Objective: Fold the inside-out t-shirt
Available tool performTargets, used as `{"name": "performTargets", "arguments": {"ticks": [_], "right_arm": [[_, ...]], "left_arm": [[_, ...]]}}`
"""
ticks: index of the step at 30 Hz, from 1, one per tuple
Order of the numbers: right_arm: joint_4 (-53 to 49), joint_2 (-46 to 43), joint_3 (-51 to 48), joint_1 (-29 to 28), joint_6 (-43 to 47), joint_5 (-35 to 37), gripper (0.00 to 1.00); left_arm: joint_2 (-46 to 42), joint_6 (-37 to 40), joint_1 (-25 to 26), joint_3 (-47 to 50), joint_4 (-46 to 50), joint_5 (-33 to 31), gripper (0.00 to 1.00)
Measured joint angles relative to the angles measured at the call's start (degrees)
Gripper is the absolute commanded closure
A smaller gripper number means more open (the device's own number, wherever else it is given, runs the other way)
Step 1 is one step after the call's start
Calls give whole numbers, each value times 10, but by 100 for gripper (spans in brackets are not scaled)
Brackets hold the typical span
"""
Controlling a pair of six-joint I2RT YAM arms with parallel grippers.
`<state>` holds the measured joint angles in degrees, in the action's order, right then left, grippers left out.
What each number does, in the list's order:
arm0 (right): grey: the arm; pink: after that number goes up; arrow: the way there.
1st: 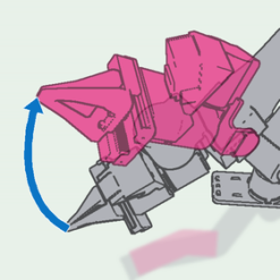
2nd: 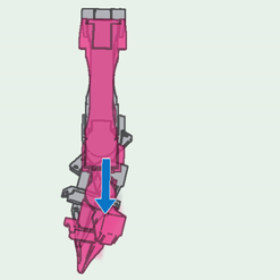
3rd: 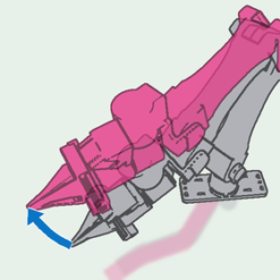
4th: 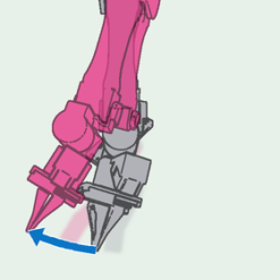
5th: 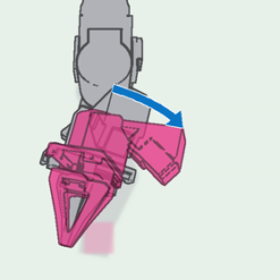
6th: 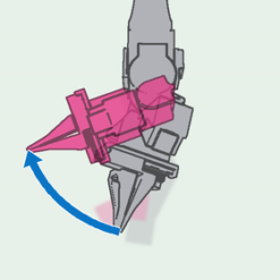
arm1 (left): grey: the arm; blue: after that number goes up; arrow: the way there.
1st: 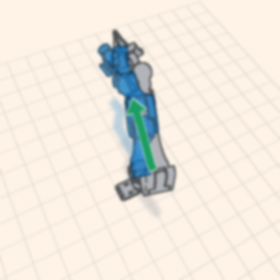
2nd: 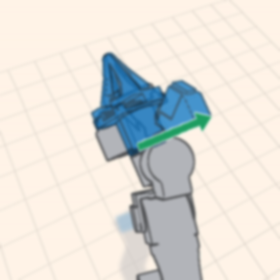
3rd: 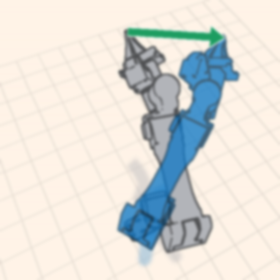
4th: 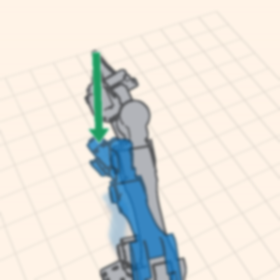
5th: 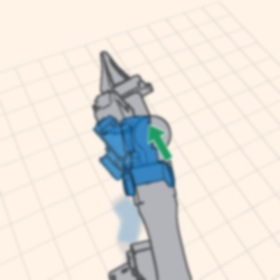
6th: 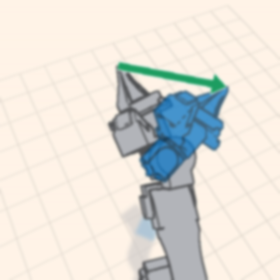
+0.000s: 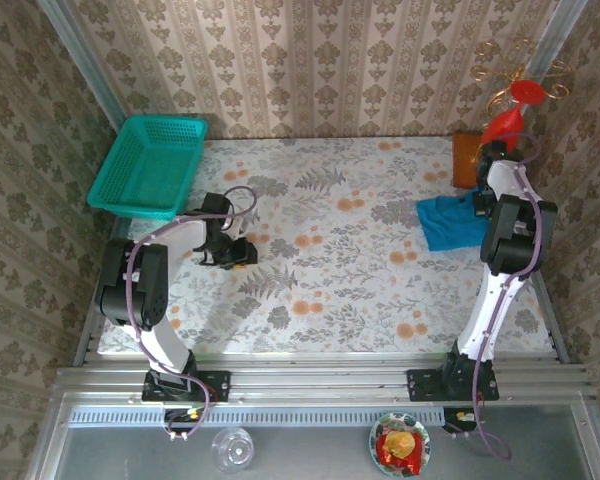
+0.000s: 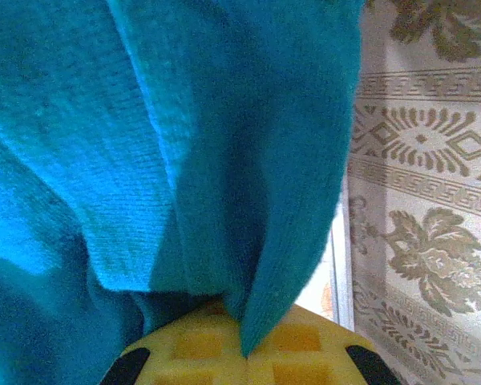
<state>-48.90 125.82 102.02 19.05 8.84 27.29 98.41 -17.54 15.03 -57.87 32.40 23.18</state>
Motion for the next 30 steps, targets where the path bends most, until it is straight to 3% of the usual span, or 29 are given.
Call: {"name": "performTargets", "arguments": {"ticks": [5,9,15,26,30], "right_arm": [[1,10,4,10,-3,0,98],[1,15,4,9,-13,7,73],[38,-13,-31,9,-33,25,50],[101,-195,-163,-11,-93,-11,47],[106,-188,-166,-8,-120,-66,35]], "left_arm": [[0,-4,-9,5,-1,-3,65],[-4,-4,-14,5,-1,-7,65],[-24,-5,-17,20,-8,-22,65],[-66,-18,-28,42,-36,-41,64],[-70,-19,-31,43,-38,-44,64]]}}
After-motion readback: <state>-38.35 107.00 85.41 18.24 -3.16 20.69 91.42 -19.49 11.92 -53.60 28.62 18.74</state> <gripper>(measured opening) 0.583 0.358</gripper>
